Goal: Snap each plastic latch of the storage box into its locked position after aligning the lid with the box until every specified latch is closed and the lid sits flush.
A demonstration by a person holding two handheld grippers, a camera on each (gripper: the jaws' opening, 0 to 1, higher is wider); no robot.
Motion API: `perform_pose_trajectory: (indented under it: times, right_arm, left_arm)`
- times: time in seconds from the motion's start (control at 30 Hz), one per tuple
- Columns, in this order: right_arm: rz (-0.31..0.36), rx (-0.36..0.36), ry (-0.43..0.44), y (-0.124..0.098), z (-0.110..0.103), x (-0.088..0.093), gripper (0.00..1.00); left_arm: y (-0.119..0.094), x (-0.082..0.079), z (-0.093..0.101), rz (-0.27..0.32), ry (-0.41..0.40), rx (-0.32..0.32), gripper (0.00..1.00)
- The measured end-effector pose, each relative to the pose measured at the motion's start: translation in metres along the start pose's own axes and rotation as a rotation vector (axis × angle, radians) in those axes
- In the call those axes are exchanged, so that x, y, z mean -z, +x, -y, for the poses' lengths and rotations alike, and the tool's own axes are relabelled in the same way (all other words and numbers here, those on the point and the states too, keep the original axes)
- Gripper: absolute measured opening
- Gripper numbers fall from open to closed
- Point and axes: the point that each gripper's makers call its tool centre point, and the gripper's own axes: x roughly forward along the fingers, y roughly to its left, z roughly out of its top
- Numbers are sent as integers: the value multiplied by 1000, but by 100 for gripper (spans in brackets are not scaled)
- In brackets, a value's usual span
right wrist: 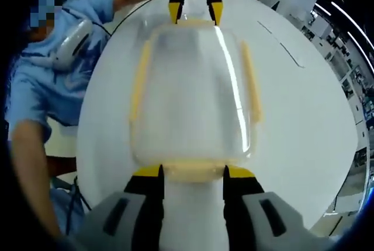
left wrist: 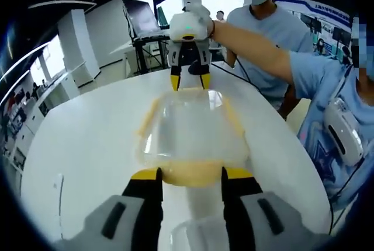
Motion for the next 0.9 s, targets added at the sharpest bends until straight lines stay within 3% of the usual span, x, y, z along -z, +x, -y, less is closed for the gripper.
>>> perform_pose_trajectory:
  times: [0.53,0.9]
  right_arm:
    - [71,45,-30,-18,6,-26,38]
    - [94,41,-37,-21,0,-42,38]
  left_arm:
    - [-28,-4,1,72,-5,-20,38]
    - [-40,0,5,87,-8,-21,38]
